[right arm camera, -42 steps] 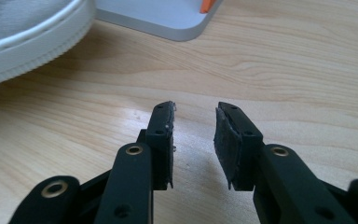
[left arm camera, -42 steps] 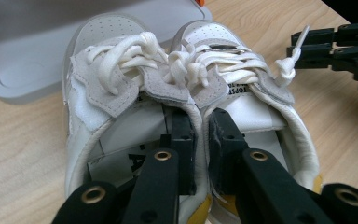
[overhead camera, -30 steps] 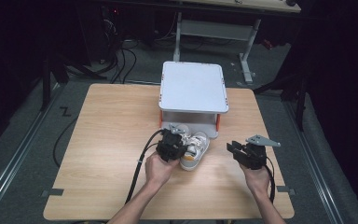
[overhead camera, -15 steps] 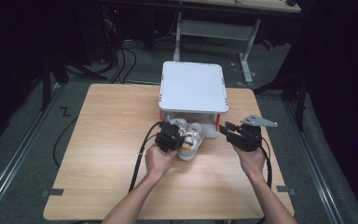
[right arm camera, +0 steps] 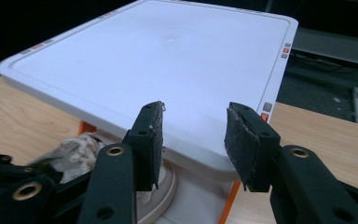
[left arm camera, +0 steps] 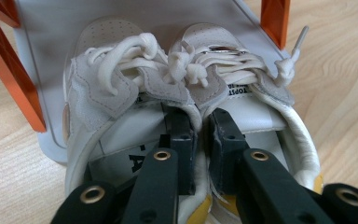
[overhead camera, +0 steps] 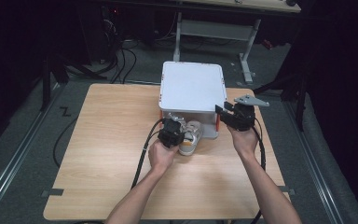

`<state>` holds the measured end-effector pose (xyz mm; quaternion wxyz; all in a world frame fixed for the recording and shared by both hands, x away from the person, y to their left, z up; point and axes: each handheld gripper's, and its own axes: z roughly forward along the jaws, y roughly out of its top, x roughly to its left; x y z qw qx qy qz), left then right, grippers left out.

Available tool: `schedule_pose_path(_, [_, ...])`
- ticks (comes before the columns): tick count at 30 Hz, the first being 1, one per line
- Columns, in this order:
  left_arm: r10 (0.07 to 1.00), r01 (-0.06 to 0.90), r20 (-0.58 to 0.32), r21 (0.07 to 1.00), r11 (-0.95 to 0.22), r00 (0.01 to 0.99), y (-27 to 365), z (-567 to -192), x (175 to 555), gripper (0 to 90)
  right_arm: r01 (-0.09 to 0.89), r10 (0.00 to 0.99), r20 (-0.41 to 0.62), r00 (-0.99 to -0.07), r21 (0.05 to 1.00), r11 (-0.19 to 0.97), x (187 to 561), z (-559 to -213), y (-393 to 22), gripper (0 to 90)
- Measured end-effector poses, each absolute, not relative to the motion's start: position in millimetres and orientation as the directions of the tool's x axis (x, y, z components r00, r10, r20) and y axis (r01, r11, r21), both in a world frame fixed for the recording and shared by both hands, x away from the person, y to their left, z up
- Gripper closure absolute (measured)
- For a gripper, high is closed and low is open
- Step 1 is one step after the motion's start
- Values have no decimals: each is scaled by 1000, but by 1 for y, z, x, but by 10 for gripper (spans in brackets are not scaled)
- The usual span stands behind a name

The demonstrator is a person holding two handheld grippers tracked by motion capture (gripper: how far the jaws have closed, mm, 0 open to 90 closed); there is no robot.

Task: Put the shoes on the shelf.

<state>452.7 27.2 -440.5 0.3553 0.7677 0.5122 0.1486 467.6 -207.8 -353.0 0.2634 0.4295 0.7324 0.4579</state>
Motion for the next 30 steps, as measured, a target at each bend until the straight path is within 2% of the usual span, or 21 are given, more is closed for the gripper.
schedule_pose_path(6, [905, 682, -118, 698, -218, 410, 22, -442, 460, 809, 409, 888, -33, -459, 879, 244, 482, -357, -197, 537])
schedule_pose_path(17, [916, 670, -125, 720, -181, 381, 18, -448, 471, 770, 410, 882, -16, -471, 881, 235, 487, -358, -197, 536])
schedule_pose_path(22, [909, 659, -118, 726, -196, 400, 15, -448, 469, 652, 413, 881, -16, -473, 879, 238, 487, -358, -198, 537])
schedule_pose_path(25, [909, 661, -131, 728, -182, 395, 14, -444, 467, 552, 412, 881, -17, -474, 879, 238, 487, -358, -198, 537])
schedule_pose_path(30, [905, 659, -135, 729, -185, 403, 14, -441, 464, 468, 409, 880, -20, -474, 880, 240, 487, -358, -198, 538])
